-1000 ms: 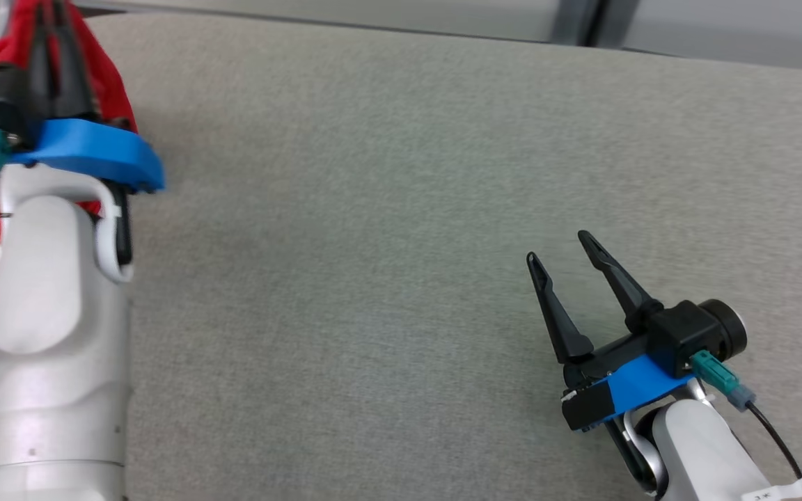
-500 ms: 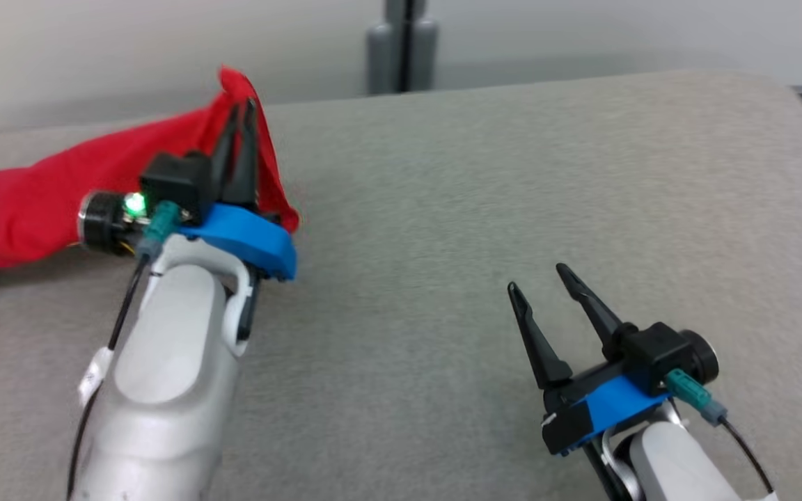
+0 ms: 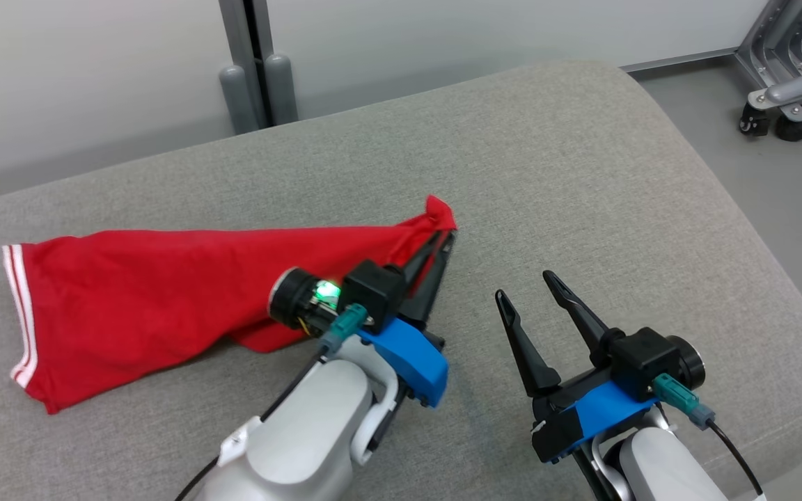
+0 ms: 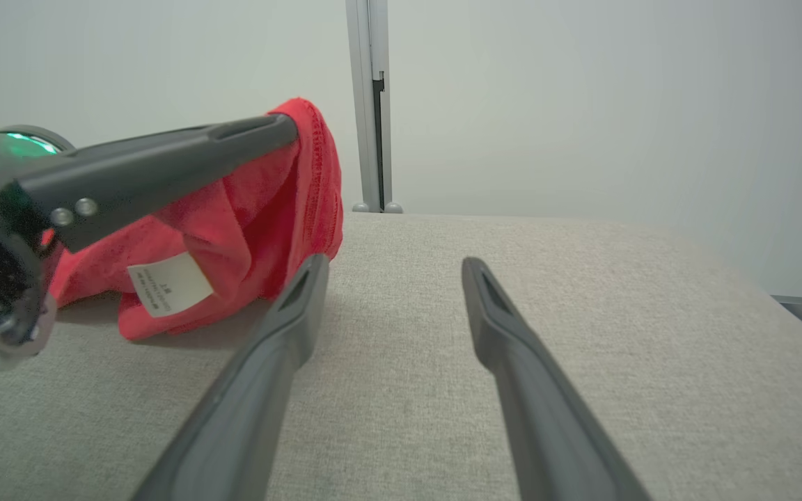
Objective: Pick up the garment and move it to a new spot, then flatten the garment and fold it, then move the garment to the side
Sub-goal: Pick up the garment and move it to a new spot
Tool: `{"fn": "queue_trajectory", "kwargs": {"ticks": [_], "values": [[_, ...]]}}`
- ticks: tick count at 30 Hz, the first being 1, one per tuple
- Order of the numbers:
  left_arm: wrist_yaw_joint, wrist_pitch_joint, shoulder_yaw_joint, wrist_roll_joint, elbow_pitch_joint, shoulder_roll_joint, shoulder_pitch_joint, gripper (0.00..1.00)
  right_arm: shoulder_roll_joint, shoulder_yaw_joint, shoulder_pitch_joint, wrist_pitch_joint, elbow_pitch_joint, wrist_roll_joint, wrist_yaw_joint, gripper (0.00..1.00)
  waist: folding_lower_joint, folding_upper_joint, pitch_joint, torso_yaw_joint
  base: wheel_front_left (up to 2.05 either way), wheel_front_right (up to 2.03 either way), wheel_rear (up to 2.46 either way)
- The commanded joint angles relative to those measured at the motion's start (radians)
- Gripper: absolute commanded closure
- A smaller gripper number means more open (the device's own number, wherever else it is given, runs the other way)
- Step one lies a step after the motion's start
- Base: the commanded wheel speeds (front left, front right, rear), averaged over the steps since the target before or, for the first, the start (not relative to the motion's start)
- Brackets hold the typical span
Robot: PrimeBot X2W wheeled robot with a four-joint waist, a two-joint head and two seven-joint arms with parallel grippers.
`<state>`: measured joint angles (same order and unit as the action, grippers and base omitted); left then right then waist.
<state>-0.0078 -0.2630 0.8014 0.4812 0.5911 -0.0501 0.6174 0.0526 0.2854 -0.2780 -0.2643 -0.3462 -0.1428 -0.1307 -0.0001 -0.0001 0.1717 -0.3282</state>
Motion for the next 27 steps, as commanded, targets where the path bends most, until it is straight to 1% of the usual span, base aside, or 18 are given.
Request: {"fn": "queue_trajectory", "kwargs": {"ticks": [1, 4, 5, 6, 7, 10, 12, 13, 14, 20, 24, 27], "values": [[0.012, -0.003, 0.019, 0.017, -0.008, -0.001, -0.004, 1.00, -0.002, -0.002, 0.009, 0.000, -0.003, -0.001, 0.000, 0.00, 0.0001, 0.0001, -0.004, -0.006, 0.00, 0.00, 0.00], [0.042, -0.003, 0.073, 0.049, -0.034, -0.001, -0.010, 1.00, -0.002, -0.010, 0.014, 0.000, -0.002, -0.002, 0.000, 0.00, 0.0001, 0.0001, -0.007, -0.003, 0.00, 0.00, 0.00], [0.051, -0.003, 0.083, 0.057, -0.040, -0.001, -0.015, 0.74, -0.002, -0.012, 0.017, 0.000, -0.001, -0.002, 0.000, 0.00, 0.0001, 0.0001, -0.008, 0.001, 0.00, 0.00, 0.00], [0.059, -0.003, 0.088, 0.066, -0.045, -0.001, -0.020, 0.19, -0.002, -0.018, 0.021, 0.000, -0.001, -0.002, 0.000, 0.00, 0.0001, 0.0001, -0.010, 0.008, 0.00, 0.00, 0.00], [0.069, -0.003, 0.085, 0.070, -0.048, -0.001, -0.024, 0.00, -0.002, -0.018, 0.022, 0.000, -0.001, -0.002, 0.000, 0.00, 0.0001, 0.0001, -0.012, 0.014, 0.00, 0.00, 0.00], [0.101, -0.003, 0.036, 0.066, -0.057, -0.002, -0.047, 0.00, -0.002, -0.025, 0.024, 0.000, 0.000, -0.002, 0.000, 0.00, 0.0001, 0.0001, -0.025, 0.045, 0.00, 0.00, 0.00], [0.114, -0.003, -0.013, 0.052, -0.059, -0.001, -0.080, 0.00, -0.002, -0.033, 0.036, 0.000, 0.002, 0.001, 0.000, 0.00, 0.0001, 0.0001, -0.038, 0.072, 0.00, 0.00, 0.00], [0.123, -0.003, -0.073, 0.028, -0.055, -0.001, -0.116, 0.00, -0.002, -0.042, 0.047, 0.000, 0.000, 0.005, 0.000, 0.00, 0.0001, 0.0001, -0.054, 0.101, 0.00, 0.00, 0.00], [0.127, -0.003, -0.110, 0.015, -0.058, -0.004, -0.136, 0.00, -0.001, -0.043, 0.049, 0.000, 0.000, 0.007, 0.000, 0.00, 0.0001, 0.0001, -0.062, 0.116, 0.00, 0.00, 0.00], [0.136, -0.003, -0.303, -0.077, -0.106, -0.038, -0.292, 0.00, -0.001, -0.066, 0.090, 0.000, -0.003, 0.015, 0.000, 0.00, 0.0001, 0.0001, -0.114, 0.200, 0.00, 0.00, 0.00], [0.141, -0.003, -0.433, -0.127, -0.149, -0.054, -0.409, 0.00, -0.001, -0.076, 0.113, 0.000, -0.006, 0.016, 0.000, 0.00, 0.0001, 0.0001, -0.144, 0.236, 0.00, 0.00, 0.00], [0.141, -0.003, -0.527, -0.160, -0.184, -0.051, -0.489, 0.00, -0.001, -0.080, 0.130, 0.000, -0.008, 0.018, 0.000, 0.00, 0.0001, 0.0001, -0.158, 0.252, 0.00, 0.00, 0.00]]}}
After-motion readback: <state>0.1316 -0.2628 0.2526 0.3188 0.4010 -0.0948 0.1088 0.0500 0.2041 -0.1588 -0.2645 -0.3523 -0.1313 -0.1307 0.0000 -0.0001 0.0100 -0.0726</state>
